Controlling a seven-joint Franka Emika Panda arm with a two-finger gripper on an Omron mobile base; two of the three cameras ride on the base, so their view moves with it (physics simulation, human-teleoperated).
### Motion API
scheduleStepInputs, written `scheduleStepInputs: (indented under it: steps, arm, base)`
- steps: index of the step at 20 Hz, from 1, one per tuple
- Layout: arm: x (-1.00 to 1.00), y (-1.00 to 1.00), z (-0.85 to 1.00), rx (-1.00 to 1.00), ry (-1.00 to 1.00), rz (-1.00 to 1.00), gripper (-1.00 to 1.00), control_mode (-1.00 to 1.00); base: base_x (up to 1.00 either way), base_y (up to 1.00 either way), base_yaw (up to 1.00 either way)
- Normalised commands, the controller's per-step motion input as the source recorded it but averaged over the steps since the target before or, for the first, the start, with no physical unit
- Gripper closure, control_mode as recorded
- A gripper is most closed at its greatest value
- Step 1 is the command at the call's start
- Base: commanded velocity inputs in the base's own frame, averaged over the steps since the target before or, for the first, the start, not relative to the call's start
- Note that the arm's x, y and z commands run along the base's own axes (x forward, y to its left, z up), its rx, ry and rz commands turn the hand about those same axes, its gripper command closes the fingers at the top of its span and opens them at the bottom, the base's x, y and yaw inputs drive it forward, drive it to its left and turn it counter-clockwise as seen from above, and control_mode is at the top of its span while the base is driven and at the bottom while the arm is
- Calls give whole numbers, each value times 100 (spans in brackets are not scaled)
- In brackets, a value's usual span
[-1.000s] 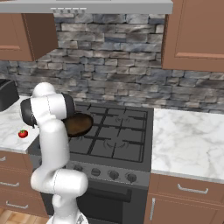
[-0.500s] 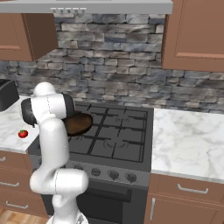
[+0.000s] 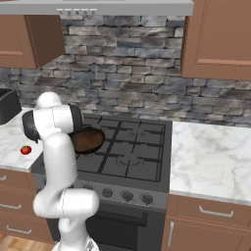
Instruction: Place the pan on the front left burner on the stove. Then place the tomato and the onion in the pan and turn on the front left burner.
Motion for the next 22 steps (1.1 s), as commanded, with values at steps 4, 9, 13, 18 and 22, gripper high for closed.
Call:
scheduleStepInputs:
  steps: [4,9,13,18,22]
  arm:
    - [-54,0,1,0,0,-12,-100,-100]
    - [-55,0,19,0,0,-10,-100,-100]
    - [-14,0,50,0,-2,-6,-100,-100]
    - [8,1,48,0,-10,-1,-100,-100]
    - [21,8,41,0,-13,0,-100,-100]
  base:
    - [0,0,0]
    - [0,0,0]
    - [0,0,0]
    - [0,0,0]
    - [0,0,0]
